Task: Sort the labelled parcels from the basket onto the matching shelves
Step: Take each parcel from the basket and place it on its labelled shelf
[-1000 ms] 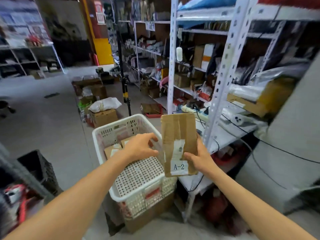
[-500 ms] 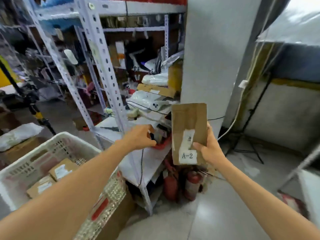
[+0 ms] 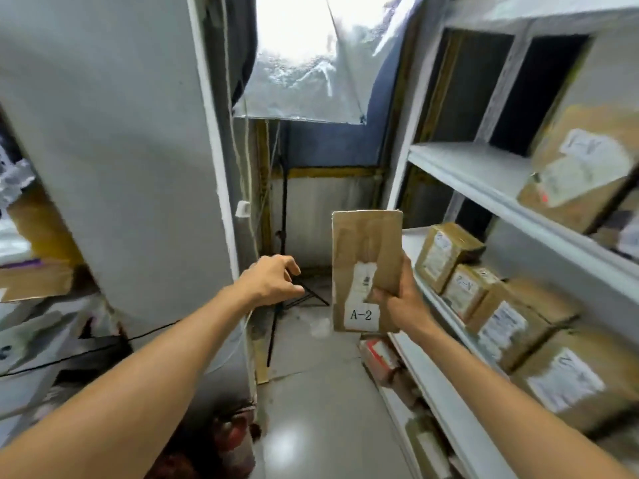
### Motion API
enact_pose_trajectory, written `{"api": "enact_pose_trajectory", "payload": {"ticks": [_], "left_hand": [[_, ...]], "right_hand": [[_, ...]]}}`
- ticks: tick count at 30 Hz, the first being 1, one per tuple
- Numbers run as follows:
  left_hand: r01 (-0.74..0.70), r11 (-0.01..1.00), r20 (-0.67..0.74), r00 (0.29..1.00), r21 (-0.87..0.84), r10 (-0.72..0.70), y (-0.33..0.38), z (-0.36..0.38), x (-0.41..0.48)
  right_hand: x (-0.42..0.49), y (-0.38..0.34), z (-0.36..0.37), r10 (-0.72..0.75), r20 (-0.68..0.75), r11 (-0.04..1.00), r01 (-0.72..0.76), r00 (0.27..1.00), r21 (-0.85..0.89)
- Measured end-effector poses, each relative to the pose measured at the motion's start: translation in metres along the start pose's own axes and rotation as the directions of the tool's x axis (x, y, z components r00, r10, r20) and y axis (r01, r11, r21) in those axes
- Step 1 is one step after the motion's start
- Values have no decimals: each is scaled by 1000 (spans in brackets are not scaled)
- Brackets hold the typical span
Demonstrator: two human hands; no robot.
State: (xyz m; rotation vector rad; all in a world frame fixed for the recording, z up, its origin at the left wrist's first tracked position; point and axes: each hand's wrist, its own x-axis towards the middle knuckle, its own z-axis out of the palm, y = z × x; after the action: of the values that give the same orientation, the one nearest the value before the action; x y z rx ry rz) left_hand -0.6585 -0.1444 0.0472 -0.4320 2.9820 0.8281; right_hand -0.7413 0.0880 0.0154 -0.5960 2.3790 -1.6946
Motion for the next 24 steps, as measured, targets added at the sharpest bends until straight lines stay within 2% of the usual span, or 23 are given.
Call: {"api": "enact_pose_trajectory", "payload": {"ticks": [4, 10, 17, 20, 24], "left_hand": [[-114, 993, 80, 990, -4, 114, 31, 16, 64], [-218, 976, 168, 961, -14, 217, 64, 46, 143], [-219, 972, 209, 950, -85, 233, 89, 62, 240], [-198, 974, 215, 952, -111, 218, 100, 66, 279], [-112, 943, 210, 960, -312, 184, 107, 77, 322]], "right_hand": [[20, 14, -29, 63, -181, 998, -67, 981, -14], [67, 41, -52, 213, -252, 977, -201, 944, 73], [159, 81, -73, 219, -297, 976, -213, 929, 52], [197, 94, -82, 219, -270, 975, -224, 937, 16], [238, 108, -83, 245, -236, 968, -248, 940, 16]]}}
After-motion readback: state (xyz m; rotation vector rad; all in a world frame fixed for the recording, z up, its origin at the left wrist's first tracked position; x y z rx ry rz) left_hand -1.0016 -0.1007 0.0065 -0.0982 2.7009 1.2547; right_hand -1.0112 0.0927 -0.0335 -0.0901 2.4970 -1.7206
